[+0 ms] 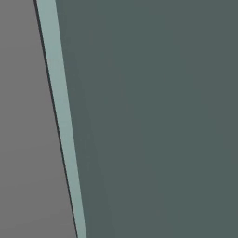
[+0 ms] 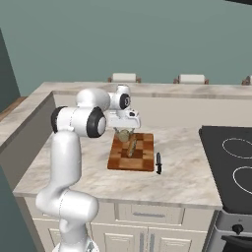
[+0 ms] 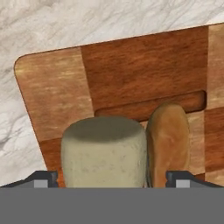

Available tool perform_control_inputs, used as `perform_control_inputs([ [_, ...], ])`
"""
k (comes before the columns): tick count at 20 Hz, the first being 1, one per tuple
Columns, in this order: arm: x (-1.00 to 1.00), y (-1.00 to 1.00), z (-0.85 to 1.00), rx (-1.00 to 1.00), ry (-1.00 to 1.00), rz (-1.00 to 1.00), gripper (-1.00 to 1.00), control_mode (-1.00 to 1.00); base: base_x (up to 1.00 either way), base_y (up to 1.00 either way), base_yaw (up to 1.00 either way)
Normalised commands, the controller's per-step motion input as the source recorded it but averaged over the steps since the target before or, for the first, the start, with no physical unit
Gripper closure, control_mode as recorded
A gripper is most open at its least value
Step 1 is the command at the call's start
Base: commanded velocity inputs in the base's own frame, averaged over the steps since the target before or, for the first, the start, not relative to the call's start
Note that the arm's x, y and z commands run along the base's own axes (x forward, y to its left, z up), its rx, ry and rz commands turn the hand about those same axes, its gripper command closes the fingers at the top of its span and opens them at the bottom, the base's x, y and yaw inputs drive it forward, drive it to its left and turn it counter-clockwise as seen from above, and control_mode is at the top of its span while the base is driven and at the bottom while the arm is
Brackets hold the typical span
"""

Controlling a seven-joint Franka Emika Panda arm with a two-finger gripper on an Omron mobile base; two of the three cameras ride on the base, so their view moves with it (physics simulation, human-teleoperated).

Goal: Retrieve the sausage and cheese from the fridge and place them on the cutting board on the counter.

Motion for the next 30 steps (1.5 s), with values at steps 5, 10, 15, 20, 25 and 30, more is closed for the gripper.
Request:
perform_control_inputs([
  [5,-0.27,-0.01,0.01,0.04,0.00,0.00,-1.00,-1.00,0.00,0.00,0.00],
  [10,-0.62,0.00,0.23,0.02,-0.08,0.00,-1.00,-1.00,0.00,0.00,0.00],
  [15,-0.61,0.00,0.75,0.04,-0.18,0.00,-1.00,-1.00,0.00,0.00,0.00],
  [20,-0.47,0.09,0.51,0.07,-0.33,0.00,-1.00,-1.00,0.00,0.00,0.00],
  [25,-0.45,0.17,0.41,0.09,-0.29,0.10,-1.00,-1.00,0.00,0.00,0.00],
  [30,-0.51,0.00,0.60,-0.01,0.00,0.15,-1.00,-1.00,0.00,0.00,0.00],
])
